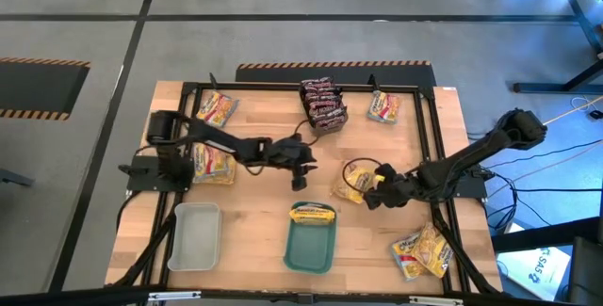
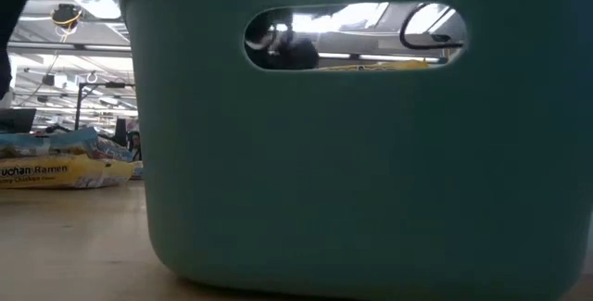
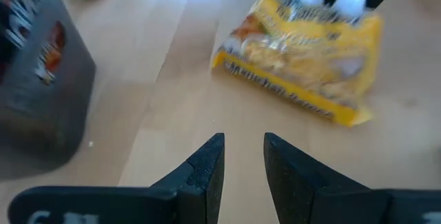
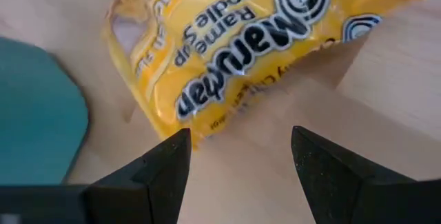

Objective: Sort Maruchan noodles
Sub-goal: Put the yellow noodle pack into the green bin

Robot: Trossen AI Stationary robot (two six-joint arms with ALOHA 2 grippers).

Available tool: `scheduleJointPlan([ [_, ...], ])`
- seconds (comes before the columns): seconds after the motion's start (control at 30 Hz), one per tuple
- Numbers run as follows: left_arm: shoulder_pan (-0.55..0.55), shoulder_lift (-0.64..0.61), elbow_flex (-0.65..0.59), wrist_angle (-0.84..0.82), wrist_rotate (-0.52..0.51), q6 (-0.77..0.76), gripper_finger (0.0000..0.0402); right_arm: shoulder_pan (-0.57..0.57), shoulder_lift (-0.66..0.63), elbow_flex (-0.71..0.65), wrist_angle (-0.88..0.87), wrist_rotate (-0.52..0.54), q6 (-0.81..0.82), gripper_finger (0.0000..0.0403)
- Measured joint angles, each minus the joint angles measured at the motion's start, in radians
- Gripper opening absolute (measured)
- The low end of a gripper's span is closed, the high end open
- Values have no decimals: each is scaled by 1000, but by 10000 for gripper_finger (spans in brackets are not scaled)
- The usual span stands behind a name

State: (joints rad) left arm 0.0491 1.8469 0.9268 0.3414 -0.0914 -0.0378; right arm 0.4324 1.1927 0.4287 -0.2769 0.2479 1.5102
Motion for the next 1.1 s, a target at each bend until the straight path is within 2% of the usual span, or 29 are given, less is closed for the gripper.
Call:
scheduleJointPlan([
  [0.13, 6, 93, 56, 17, 0, 12, 96, 0, 0, -73, 152, 51, 33, 234],
  [0.37, 2, 178, 117, 19, 9, 49, 96, 0, 0, -148, 243, 138, 89, 234],
  [0.63, 2, 179, 120, 30, 9, 99, 96, 0, 1, -208, 412, 250, 63, 234],
  [0.9, 3, 179, 120, 55, 60, 101, 96, -1, 2, -244, 461, 330, 64, 234],
  [1.1, 3, 179, 120, 63, 64, 101, 96, -1, 24, -244, 487, 319, 67, 234],
])
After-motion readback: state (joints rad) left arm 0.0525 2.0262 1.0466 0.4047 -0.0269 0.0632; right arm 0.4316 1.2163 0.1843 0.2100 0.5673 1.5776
